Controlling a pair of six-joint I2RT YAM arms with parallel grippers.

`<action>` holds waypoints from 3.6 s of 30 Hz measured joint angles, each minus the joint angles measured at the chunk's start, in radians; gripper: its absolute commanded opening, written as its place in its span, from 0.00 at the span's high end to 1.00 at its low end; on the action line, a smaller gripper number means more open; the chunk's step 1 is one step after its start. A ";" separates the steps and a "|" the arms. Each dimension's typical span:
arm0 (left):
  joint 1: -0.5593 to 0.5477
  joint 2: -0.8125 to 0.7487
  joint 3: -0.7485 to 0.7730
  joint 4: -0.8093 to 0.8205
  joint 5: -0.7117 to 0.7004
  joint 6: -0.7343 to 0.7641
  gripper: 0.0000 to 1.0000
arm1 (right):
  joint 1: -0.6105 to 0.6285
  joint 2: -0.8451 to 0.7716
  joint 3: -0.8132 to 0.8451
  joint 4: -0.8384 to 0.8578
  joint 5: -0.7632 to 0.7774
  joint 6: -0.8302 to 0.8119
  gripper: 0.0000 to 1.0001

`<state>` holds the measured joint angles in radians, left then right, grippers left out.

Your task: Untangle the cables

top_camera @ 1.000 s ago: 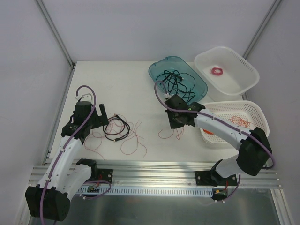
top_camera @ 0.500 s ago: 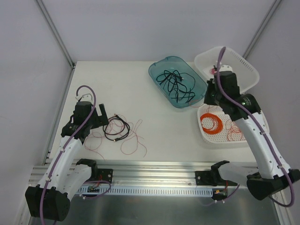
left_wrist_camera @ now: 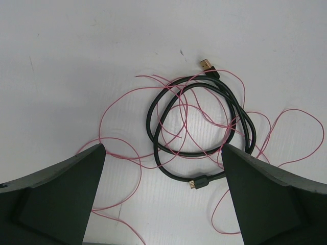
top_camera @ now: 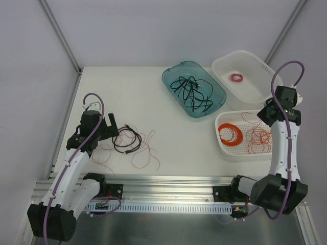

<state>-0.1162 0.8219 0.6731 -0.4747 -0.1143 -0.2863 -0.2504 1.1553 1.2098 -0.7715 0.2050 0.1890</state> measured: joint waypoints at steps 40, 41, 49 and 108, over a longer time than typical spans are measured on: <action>0.000 0.062 0.000 0.006 0.101 -0.002 0.01 | 0.546 -0.064 -0.084 0.170 -0.206 0.006 0.02; 0.000 0.069 0.000 0.007 0.109 -0.002 0.01 | 0.602 -0.060 -0.097 0.184 -0.216 0.005 0.01; 0.000 0.103 0.000 0.008 0.126 -0.003 0.01 | 1.015 0.200 -0.116 0.360 -0.253 0.044 0.12; 0.000 0.116 0.000 0.015 0.125 -0.004 0.01 | 1.186 0.198 0.697 0.330 0.064 -0.244 0.99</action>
<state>-0.1162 0.9379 0.6731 -0.4599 0.0105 -0.2905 0.9356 1.3537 1.9072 -0.4416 0.2691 -0.0551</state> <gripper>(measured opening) 0.992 0.015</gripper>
